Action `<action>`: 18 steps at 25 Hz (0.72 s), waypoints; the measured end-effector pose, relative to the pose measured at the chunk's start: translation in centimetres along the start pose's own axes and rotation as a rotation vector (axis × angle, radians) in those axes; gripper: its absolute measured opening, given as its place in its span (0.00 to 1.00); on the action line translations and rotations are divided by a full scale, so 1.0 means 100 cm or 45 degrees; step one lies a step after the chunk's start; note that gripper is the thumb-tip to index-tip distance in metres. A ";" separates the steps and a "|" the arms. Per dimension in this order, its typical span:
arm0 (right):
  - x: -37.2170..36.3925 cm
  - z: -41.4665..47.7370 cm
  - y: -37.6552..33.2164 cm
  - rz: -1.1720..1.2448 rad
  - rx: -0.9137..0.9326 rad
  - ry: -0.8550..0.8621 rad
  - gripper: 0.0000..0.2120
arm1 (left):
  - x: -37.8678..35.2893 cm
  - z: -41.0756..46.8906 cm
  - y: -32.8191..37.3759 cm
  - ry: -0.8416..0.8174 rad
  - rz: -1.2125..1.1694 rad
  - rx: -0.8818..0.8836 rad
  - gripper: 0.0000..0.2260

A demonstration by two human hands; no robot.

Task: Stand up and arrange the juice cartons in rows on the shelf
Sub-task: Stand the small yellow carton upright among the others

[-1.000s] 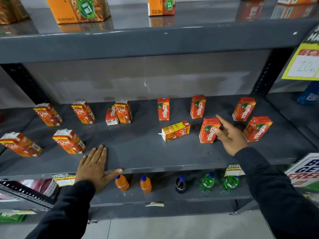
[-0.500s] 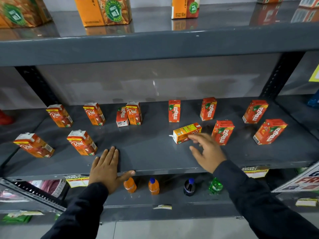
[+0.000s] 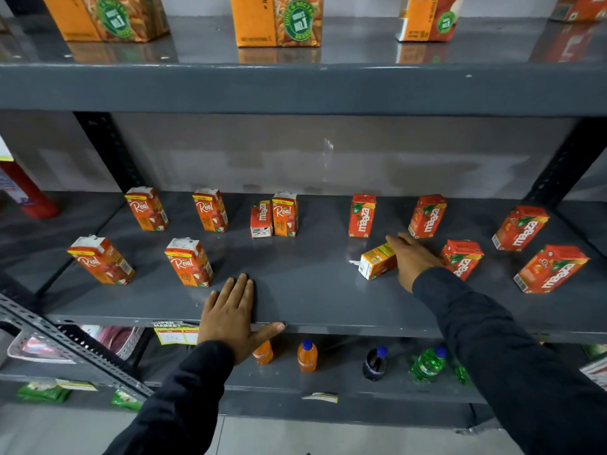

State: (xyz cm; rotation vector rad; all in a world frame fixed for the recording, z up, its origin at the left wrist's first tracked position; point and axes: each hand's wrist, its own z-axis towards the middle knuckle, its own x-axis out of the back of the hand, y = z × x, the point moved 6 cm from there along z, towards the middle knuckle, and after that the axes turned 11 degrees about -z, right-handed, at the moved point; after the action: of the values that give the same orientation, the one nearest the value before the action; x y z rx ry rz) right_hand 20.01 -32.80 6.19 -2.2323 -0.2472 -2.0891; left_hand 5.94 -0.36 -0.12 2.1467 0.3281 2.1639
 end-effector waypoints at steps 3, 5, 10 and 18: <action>-0.003 -0.004 0.000 0.181 0.034 0.133 0.33 | -0.001 0.000 0.000 0.030 -0.017 -0.002 0.53; -0.008 -0.009 0.002 0.335 0.032 0.151 0.29 | -0.001 0.000 0.000 0.034 -0.020 -0.005 0.53; -0.027 -0.018 0.008 0.689 -0.014 -0.048 0.29 | 0.000 -0.002 0.001 0.058 -0.023 -0.017 0.53; -0.005 -0.035 0.002 1.660 0.055 0.204 0.15 | 0.002 -0.003 0.002 0.077 -0.024 -0.025 0.53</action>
State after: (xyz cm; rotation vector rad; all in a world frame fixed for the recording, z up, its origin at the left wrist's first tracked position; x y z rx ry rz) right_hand 16.61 -33.56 5.98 -1.4095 0.9000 -1.3986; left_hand 5.65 -0.57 0.12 2.0631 0.3278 2.2158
